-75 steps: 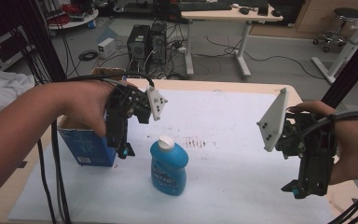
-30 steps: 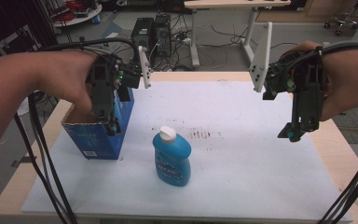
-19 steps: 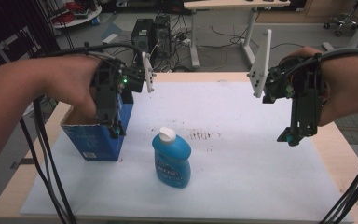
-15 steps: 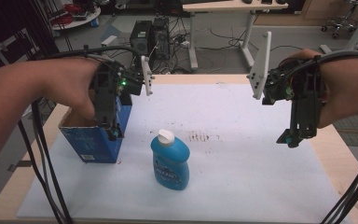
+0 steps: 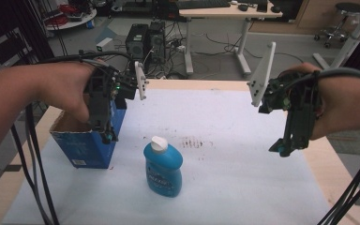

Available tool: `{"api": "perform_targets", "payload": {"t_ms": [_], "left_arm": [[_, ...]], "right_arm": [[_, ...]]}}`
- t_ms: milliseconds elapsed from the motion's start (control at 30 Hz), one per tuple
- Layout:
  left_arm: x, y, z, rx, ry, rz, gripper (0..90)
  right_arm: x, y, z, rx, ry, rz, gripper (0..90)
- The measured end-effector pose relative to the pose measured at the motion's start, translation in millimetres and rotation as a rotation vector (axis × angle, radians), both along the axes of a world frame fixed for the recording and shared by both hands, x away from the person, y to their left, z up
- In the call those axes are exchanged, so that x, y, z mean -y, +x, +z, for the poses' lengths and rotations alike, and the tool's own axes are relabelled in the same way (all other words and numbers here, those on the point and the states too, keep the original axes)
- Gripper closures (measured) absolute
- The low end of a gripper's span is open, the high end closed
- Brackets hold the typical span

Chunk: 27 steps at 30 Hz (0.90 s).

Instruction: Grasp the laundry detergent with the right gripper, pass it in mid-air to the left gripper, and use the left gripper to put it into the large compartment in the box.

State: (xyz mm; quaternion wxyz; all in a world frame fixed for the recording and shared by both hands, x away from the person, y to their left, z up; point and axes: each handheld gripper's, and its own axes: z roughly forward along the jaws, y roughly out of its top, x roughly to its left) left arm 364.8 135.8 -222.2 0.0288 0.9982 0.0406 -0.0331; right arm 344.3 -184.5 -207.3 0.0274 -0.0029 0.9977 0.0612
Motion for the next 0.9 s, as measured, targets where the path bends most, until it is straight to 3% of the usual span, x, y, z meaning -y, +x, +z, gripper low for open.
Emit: {"api": "perform_targets", "payload": {"t_ms": [433,533,600,700,800,867,900], "left_arm": [[-2.3,2.9,-3.5,0.009,-0.019,-0.013,1.7],[-1.7,2.1,-2.3,0.011,-0.023,-0.019,1.7],[-1.2,1.8,-1.8,0.016,-0.021,-0.021,1.7],[-0.5,0.8,-1.5,0.017,-0.017,-0.017,1.8],[0.2,-0.1,-0.5,0.019,-0.021,-0.021,1.7],[0.4,-0.3,0.4,0.021,-0.015,-0.026,1.7],[0.4,-0.4,0.3,0.021,-0.016,-0.024,1.7]], "right_arm": [[7.4,-16.9,-16.7,0.0,0.152,-0.083,2.8],[10.5,-24.0,-24.0,0.001,0.234,-0.1,2.8],[10.9,-25.1,-25.5,0.0,0.248,-0.105,2.8],[12.1,-29.0,-35.6,0.0,0.322,-0.135,2.8],[12.6,-30.4,-40.4,0.002,0.353,-0.152,2.8],[13.5,-31.2,-47.7,-0.002,0.415,-0.175,2.8],[13.5,-31.2,-47.7,-0.002,0.415,-0.175,2.8]]}}
